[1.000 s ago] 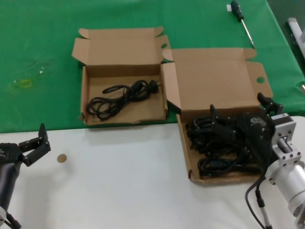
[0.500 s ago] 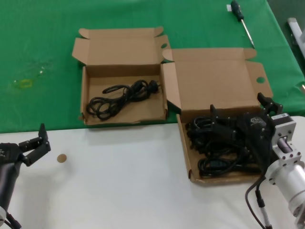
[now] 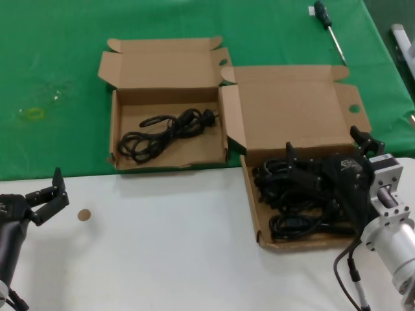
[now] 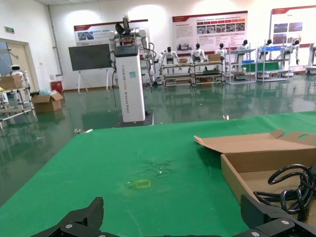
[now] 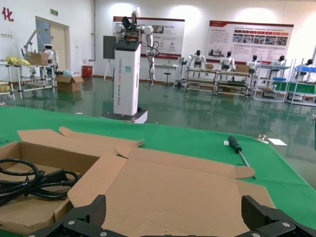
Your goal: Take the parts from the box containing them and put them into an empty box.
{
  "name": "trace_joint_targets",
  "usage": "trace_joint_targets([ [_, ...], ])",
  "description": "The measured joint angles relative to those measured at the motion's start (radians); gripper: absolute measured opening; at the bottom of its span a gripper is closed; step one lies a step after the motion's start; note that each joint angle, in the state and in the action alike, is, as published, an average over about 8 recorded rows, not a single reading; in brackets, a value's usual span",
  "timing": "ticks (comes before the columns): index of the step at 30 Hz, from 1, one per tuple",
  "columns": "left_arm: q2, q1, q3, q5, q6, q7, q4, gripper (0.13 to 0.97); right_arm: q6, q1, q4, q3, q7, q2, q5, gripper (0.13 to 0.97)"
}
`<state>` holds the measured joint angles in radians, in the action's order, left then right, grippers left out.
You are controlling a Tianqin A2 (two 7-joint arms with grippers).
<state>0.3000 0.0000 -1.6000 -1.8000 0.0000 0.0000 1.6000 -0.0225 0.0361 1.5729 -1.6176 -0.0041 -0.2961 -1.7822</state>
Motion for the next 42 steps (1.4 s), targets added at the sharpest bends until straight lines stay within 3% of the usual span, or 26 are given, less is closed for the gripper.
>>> trace_joint_targets([
  [42, 0.0, 0.0, 0.0, 0.0, 0.0, 0.0, 0.0, 0.966, 0.0, 0.0, 0.0, 0.0, 0.0, 0.0, 0.0, 0.966],
])
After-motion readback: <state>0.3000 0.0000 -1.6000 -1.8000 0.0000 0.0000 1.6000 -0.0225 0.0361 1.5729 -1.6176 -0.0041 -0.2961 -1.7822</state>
